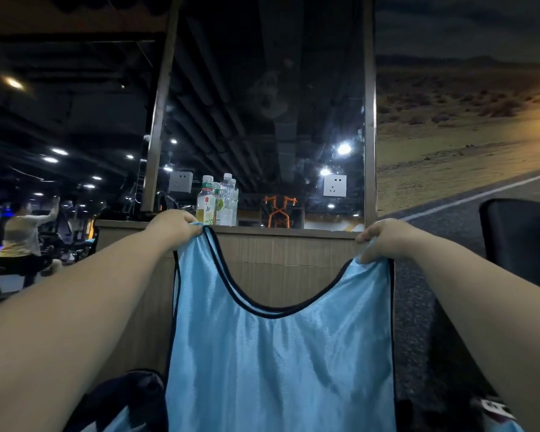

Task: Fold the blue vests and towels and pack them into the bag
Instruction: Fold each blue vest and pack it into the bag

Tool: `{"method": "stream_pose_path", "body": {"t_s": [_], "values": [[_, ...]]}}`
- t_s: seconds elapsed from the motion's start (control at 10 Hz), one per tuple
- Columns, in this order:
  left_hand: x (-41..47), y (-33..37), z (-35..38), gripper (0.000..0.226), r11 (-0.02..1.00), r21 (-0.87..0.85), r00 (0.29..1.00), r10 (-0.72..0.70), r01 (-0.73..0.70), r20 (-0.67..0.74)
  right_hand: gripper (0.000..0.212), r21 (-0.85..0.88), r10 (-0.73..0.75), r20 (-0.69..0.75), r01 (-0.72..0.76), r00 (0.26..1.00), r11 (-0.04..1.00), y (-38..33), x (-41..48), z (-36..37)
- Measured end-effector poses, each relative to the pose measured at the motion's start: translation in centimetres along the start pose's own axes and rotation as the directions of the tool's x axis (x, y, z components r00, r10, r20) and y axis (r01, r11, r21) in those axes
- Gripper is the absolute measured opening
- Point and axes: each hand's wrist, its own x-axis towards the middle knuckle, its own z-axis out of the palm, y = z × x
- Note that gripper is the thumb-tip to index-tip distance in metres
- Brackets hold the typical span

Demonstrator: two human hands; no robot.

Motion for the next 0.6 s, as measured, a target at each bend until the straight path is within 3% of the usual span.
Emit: {"method": "stream_pose_path", "body": {"t_s": [0.1,0.2,0.3,0.4,0.5,0.6], "values": [[0.1,0.0,0.2,0.020,1.000,0.008,1.000,0.010,-0.010,-0.017,0.043,-0.341,-0.108,-0.052,0.084,0.993,0.936,0.0,0.1,0.3],[0.4,-0.3,0.6,0.024,0.999,-0.015,0.999,-0.037,0.037,-0.024,0.060,-0.463,-0.100,0.009,0.093,0.995,0.882,0.3,0.2,0.6],[1.0,-0.3,1.2,0.029,0.994,-0.032,0.994,-0.103,0.102,-0.031,0.081,-0.475,-0.062,0.078,0.092,0.995,0.875,0.8,0.5,0.9],[1.0,-0.1,1.6,0.032,0.991,-0.051,0.991,-0.129,0.127,-0.044,0.079,-0.448,-0.050,0.136,0.106,0.989,0.888,0.9,0.6,1.2],[0.1,0.5,1.8,0.035,0.989,-0.104,0.991,-0.115,0.108,-0.064,0.054,-0.426,-0.099,0.113,0.138,0.989,0.894,0.9,0.8,1.5],[0.1,0.0,2.4,0.044,0.995,-0.054,0.995,-0.088,0.086,-0.045,0.035,-0.286,-0.147,0.008,0.143,0.989,0.948,1.0,1.0,1.7]]}}
